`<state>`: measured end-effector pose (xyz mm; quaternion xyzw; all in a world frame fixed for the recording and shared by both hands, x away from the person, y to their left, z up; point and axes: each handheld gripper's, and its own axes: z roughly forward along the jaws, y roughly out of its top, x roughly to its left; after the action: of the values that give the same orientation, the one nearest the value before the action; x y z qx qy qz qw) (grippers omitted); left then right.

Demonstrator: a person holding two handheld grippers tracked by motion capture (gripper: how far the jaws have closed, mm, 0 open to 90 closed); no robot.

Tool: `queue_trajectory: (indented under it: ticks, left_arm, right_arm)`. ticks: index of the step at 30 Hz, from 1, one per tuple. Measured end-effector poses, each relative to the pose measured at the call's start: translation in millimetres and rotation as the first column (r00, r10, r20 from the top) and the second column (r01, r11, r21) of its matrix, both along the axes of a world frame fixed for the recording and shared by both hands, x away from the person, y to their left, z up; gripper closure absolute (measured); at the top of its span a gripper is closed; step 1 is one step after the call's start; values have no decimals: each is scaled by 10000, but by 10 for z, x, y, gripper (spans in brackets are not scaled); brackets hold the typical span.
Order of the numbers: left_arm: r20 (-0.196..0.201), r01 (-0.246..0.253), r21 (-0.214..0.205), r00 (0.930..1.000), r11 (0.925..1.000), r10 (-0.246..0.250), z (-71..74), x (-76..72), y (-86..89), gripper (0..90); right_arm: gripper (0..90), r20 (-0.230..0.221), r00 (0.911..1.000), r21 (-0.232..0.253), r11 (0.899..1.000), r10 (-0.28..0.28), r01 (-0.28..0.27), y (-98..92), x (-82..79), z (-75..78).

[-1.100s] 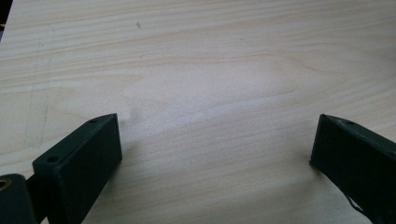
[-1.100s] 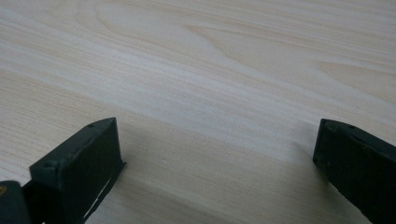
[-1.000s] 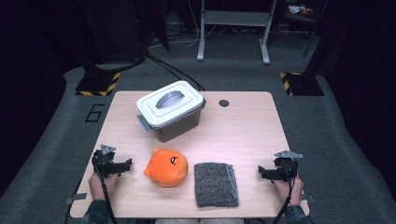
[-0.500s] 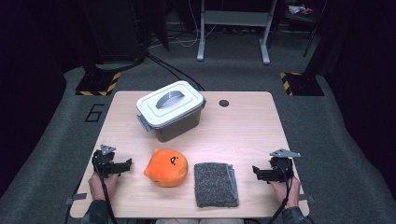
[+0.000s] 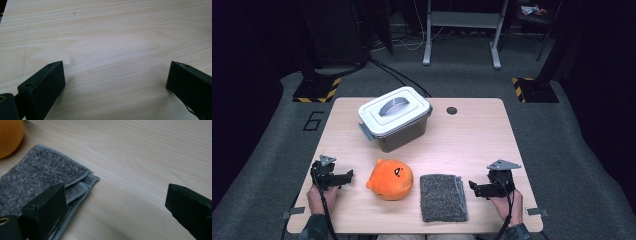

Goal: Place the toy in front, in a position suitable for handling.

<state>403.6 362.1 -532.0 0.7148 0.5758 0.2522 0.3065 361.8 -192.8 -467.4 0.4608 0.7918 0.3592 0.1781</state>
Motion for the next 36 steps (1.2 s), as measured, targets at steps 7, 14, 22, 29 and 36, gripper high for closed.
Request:
queue_trajectory:
  ticks: [7,14,22,29,36]
  left_arm:
    - [2,0,-5,10000,10000,0,0,0,0,15]
    - [4,-2,-3,10000,10000,2,0,0,0,15]
    - [6,10,-1,10000,10000,-10,0,-1,1,17]
    - [-18,49,24,10000,10000,-49,3,-1,4,18]
    - [21,42,-1,10000,10000,-42,0,-1,2,21]
  right_arm:
    - [18,-187,9976,103,9978,661,-659,208,-53,-18]
    - [0,-404,9918,-34,9926,1213,-1216,441,-92,-75]
    - [0,-662,9745,-464,9749,2145,-2177,774,-163,-180]
    - [0,-897,9677,-734,9674,2357,-2424,956,-188,-277]
    - [0,-1181,9615,-1203,9576,2480,-2618,1024,-170,-384]
